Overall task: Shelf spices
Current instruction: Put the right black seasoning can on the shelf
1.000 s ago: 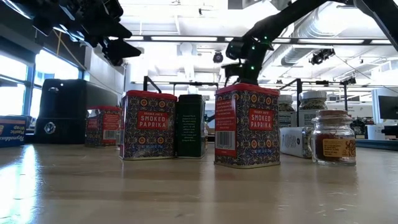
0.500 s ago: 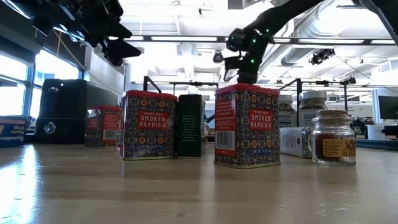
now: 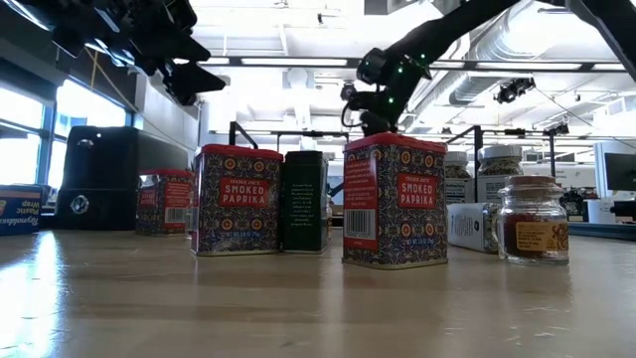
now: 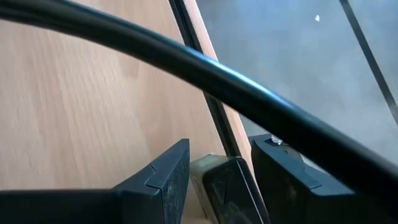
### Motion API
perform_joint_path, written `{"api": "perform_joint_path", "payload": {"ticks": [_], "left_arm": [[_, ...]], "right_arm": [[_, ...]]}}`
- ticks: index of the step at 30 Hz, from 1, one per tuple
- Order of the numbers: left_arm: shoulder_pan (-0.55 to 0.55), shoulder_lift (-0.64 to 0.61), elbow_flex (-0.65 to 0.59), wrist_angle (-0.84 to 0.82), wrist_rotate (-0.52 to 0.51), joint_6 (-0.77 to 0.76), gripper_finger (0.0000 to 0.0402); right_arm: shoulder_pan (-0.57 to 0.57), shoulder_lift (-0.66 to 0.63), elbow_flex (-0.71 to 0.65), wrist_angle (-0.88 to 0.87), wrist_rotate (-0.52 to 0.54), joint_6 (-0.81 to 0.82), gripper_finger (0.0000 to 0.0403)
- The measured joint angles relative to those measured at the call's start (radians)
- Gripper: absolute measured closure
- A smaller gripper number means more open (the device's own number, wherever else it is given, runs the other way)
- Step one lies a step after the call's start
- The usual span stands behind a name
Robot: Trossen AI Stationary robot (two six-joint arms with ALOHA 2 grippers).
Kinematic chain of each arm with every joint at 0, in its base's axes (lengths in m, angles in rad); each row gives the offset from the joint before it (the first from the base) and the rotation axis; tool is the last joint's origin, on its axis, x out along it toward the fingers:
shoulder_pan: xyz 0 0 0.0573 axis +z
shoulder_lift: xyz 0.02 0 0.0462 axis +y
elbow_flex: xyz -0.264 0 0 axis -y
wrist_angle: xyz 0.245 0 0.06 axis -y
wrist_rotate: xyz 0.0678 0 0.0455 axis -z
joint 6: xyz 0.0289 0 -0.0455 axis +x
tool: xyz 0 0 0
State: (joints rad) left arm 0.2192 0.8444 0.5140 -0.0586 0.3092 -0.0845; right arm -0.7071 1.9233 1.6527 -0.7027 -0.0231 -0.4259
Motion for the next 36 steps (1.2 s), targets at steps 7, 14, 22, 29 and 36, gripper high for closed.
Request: {"api": "perform_joint_path", "payload": {"ticks": [7, 14, 22, 29, 36], "left_arm": [[0.0, 0.0, 0.0, 0.0, 0.002, 0.001, 0.0147], [0.0, 0.0, 0.0, 0.001, 0.003, 0.001, 0.0147], [0.0, 0.0, 0.0, 0.0, 0.003, 0.0, 0.0147], [0.0, 0.0, 0.0, 0.001, 0.002, 0.0, 0.0147], [0.0, 0.0, 0.0, 0.001, 0.002, 0.0, 0.0147]], "right_arm": [[-0.01, 0.016, -0.001, 0.005, 0.029, 0.0, 0.0236], [-0.02, 0.016, -0.001, -0.01, 0.042, 0.006, 0.0236], [-0.019, 0.016, -0.001, -0.012, 0.078, 0.007, 0.0236], [-0.02, 0.015, -0.001, -0.019, 0.093, 0.007, 0.0236], [-0.009, 0.015, 0.072, -0.065, 0.093, 0.007, 0.0236]]}}
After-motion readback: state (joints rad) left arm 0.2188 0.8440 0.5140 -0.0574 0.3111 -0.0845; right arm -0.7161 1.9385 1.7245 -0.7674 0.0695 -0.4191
